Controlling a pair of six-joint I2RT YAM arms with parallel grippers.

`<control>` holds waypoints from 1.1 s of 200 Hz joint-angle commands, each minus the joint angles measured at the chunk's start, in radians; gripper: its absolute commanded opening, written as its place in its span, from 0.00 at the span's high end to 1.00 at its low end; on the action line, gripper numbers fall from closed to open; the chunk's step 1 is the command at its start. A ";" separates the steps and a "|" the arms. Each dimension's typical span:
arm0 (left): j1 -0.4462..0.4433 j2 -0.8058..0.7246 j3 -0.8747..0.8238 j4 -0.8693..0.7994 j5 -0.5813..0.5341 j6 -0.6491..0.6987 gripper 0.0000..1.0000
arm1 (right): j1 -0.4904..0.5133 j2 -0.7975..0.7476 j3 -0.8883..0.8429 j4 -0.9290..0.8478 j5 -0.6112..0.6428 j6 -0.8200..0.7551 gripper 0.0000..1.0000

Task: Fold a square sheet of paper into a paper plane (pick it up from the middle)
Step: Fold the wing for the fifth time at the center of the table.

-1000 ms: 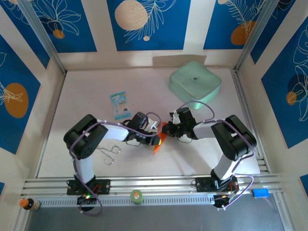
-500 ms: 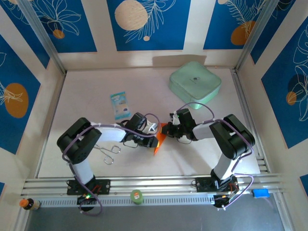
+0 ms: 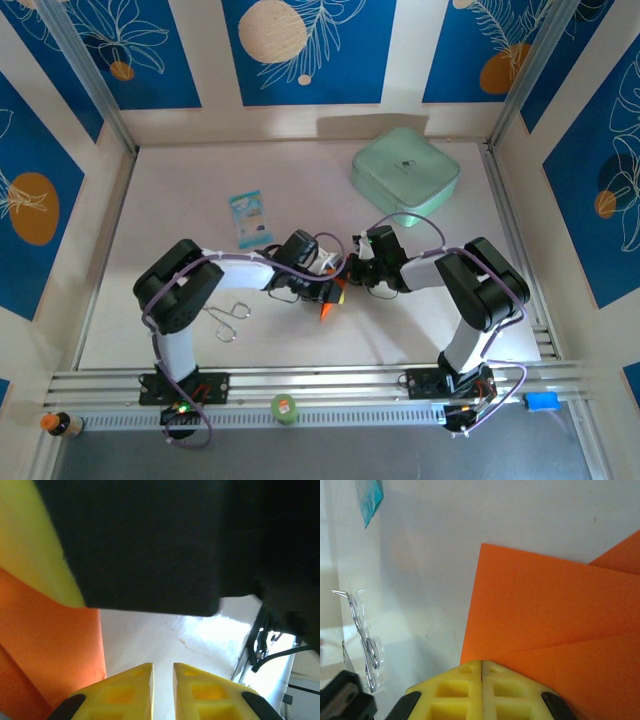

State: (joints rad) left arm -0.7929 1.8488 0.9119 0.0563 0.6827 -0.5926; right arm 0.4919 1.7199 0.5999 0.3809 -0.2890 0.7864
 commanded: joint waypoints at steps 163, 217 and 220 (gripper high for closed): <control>-0.026 -0.199 -0.252 -0.222 -0.124 0.012 0.87 | -0.001 0.046 -0.022 -0.112 0.082 -0.001 1.00; -0.033 -0.283 -0.305 -0.236 -0.160 -0.011 0.95 | 0.001 0.042 -0.019 -0.121 0.080 -0.002 1.00; -0.033 -0.294 -0.304 -0.237 -0.164 -0.009 0.96 | 0.002 0.041 -0.019 -0.120 0.081 -0.002 1.00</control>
State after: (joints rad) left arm -0.8104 1.6020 0.6395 -0.0700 0.5625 -0.5938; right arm 0.5030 1.7237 0.6003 0.3779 -0.2962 0.7937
